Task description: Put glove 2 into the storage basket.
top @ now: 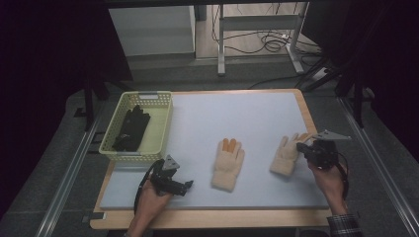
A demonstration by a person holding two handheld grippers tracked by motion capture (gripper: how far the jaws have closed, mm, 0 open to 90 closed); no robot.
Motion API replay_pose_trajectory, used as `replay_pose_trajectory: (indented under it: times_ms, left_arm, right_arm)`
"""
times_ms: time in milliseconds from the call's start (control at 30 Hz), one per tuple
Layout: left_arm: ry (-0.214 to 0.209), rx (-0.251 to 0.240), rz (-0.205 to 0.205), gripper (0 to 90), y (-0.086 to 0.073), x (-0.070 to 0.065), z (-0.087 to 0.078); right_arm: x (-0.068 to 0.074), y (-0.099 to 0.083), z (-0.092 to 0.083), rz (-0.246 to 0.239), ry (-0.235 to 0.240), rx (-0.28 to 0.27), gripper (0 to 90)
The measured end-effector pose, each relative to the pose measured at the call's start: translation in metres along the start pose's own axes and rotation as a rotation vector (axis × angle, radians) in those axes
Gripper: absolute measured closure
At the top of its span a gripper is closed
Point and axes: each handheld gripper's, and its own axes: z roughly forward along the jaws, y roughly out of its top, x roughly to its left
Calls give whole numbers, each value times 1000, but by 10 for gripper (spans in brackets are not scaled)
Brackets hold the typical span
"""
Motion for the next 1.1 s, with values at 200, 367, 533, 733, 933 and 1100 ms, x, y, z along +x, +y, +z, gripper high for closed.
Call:
replay_pose_trajectory:
  times_ms: [200,367,533,733,933,1100]
  left_arm:
    - [0,0,0,12,0,0,0]
    - [0,0,0,12,0,0,0]
    - [1,0,0,12,0,0,0]
    - [1,0,1,12,0,0,0]
    - [0,0,0,12,0,0,0]
    - [1,0,1,12,0,0,0]
  right_arm:
    - [22,21,12,-40,23,0,876]
    - [43,36,29,-69,62,1,870]
    - [68,45,51,-93,133,6,808]
    - [77,48,58,-138,151,18,721]
    - [62,37,58,-111,152,59,628]
    - [57,22,63,-118,179,81,571]
